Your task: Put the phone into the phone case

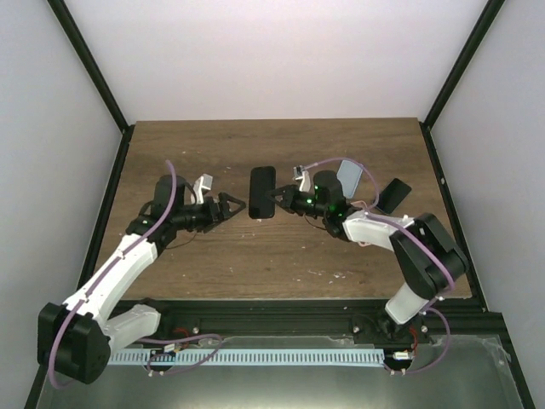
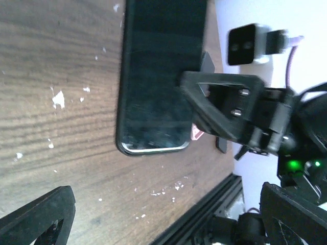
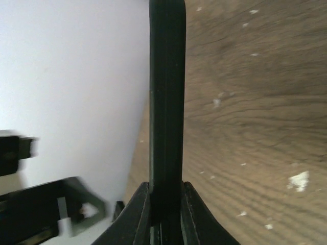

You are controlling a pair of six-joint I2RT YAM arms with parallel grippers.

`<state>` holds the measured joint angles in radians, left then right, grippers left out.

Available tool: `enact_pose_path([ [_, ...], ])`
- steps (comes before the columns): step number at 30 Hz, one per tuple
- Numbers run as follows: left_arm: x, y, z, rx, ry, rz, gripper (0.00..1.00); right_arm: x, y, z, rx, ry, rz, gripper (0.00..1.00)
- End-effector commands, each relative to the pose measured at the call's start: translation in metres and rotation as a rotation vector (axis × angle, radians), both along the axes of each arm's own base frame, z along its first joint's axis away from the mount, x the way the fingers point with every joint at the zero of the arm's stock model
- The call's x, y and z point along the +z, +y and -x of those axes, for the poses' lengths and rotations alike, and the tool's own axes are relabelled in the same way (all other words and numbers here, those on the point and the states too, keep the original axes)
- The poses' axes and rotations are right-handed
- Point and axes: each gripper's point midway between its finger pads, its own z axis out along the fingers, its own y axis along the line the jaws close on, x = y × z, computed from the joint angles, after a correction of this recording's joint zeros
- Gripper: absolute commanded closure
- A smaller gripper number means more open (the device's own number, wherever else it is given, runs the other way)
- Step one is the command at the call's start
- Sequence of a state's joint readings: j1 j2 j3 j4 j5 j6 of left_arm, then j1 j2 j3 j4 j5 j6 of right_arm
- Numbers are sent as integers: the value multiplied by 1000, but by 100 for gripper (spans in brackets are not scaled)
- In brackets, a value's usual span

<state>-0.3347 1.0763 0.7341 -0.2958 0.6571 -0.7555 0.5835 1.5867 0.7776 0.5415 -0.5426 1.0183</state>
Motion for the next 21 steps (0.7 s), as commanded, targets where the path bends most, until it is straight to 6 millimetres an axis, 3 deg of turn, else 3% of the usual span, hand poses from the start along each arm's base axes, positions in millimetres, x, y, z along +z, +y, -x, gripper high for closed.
enact_pose_path([
  [1, 14, 16, 3, -5, -117, -144, 0, -7, 4, -27, 7, -84, 82, 99],
  [7, 34, 25, 9, -27, -247, -211, 0, -64, 22, -38, 114, 4, 161, 99],
  [13, 35, 29, 15, -37, -276, -239, 0, -105, 24, -41, 124, 74, 209, 98],
  [17, 35, 30, 17, -43, -279, -242, 0, -125, 23, -41, 127, 113, 235, 95],
  [21, 37, 30, 18, -43, -283, -241, 0, -133, 20, -42, 121, 123, 256, 87],
])
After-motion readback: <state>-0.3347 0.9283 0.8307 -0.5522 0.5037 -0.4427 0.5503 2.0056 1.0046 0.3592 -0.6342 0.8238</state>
